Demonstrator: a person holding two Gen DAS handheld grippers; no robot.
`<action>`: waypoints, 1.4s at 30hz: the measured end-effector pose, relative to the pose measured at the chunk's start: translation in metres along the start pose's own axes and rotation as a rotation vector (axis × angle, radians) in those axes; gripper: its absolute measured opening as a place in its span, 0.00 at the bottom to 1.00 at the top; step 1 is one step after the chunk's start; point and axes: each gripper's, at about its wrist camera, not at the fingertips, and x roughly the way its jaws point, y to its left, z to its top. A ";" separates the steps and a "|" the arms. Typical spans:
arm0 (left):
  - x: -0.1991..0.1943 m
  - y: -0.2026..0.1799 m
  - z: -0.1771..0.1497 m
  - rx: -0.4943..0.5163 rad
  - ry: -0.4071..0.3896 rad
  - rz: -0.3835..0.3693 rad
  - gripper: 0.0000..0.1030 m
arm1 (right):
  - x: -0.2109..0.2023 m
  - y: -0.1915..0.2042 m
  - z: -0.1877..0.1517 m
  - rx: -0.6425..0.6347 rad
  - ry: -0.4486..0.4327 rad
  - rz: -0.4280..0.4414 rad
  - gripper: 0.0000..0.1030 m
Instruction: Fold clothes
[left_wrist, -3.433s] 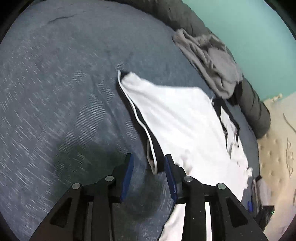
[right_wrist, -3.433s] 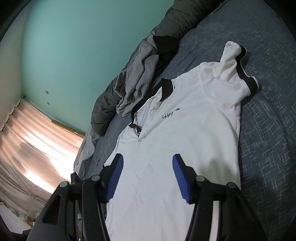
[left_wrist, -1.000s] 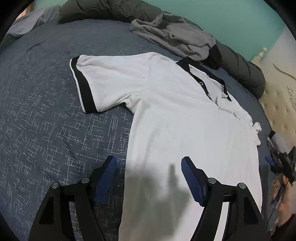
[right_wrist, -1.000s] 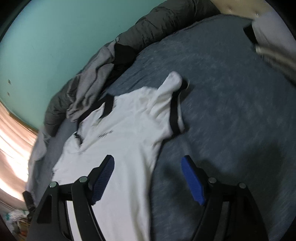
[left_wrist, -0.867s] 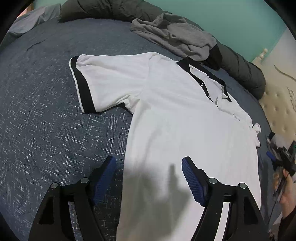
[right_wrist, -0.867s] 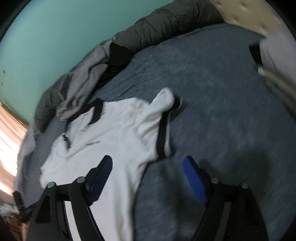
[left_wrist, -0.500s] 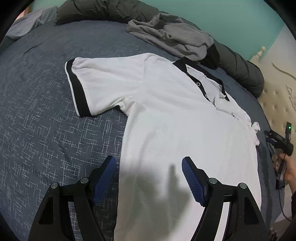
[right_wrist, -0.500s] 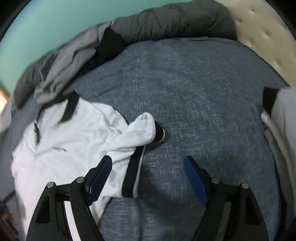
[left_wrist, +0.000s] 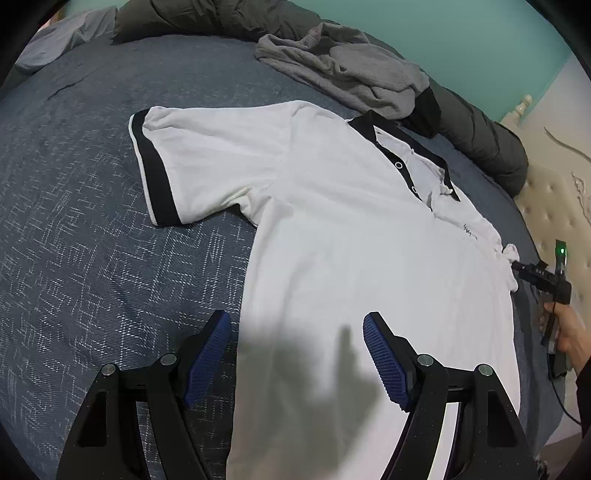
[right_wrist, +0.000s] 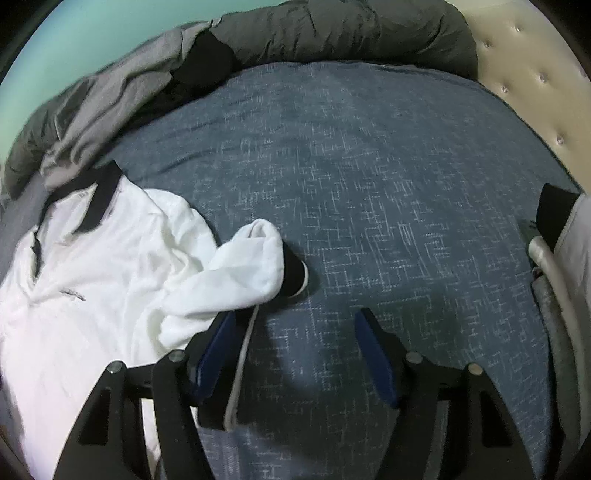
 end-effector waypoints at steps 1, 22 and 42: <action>0.001 0.000 0.000 0.000 0.002 -0.002 0.75 | 0.001 0.002 0.002 -0.013 -0.003 -0.005 0.66; 0.004 -0.003 0.001 -0.005 0.009 -0.023 0.75 | -0.023 -0.014 0.008 0.169 -0.085 0.215 0.66; 0.004 -0.007 0.002 0.004 0.017 -0.028 0.75 | -0.026 0.003 -0.046 0.184 -0.023 0.461 0.03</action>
